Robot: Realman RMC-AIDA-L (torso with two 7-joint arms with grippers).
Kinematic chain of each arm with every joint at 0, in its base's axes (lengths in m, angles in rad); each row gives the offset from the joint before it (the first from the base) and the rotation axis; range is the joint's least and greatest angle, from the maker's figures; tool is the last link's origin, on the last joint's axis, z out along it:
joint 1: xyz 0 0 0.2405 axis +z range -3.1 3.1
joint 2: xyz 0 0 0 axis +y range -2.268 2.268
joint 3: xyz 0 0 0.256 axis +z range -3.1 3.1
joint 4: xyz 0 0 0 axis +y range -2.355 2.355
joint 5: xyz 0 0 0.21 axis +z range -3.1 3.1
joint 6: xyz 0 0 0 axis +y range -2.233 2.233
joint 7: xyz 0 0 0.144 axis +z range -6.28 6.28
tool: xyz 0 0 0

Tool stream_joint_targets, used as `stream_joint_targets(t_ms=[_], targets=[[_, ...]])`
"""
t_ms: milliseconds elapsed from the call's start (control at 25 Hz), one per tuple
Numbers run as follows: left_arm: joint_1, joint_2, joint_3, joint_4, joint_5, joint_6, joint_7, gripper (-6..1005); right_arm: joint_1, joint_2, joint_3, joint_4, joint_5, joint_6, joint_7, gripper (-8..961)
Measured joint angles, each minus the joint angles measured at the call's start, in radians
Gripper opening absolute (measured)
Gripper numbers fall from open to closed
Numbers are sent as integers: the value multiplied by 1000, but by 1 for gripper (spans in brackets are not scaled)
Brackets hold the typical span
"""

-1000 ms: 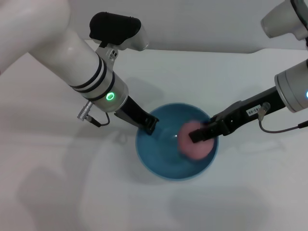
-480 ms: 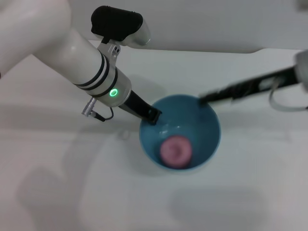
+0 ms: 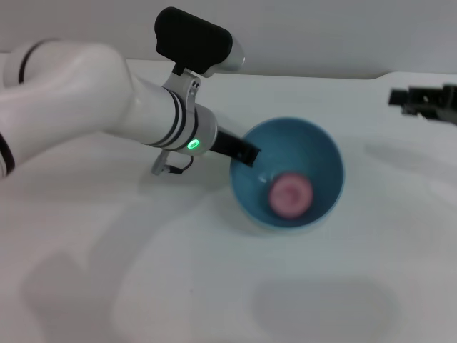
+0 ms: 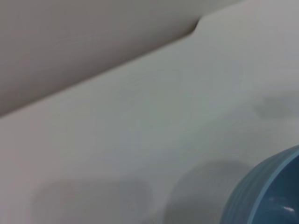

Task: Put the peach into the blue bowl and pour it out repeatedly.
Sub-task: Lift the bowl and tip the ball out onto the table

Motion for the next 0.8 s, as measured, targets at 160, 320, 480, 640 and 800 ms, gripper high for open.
stream_joint_targets(t_ms=[160,320,480,640,800], targets=[[20,1,59,-4,-16,-127,16,-1,-15,0,23,20,-115,-1,39,491],[74,1,221,-17,-20,-455,19,-2,-22,0,27,28,-230,-2,83,491],[94,-1,356,-73,-21,-721,19,-2,-31,1,35,30,-234,-4,85,490],[97,-2,529,-174,-19,-1029,19,-1,-37,0,78,28,-246,-29,85,490],[105,-4,638,-246,-13,-1270,47,-1,-38,-1,120,16,-291,-59,87,490]])
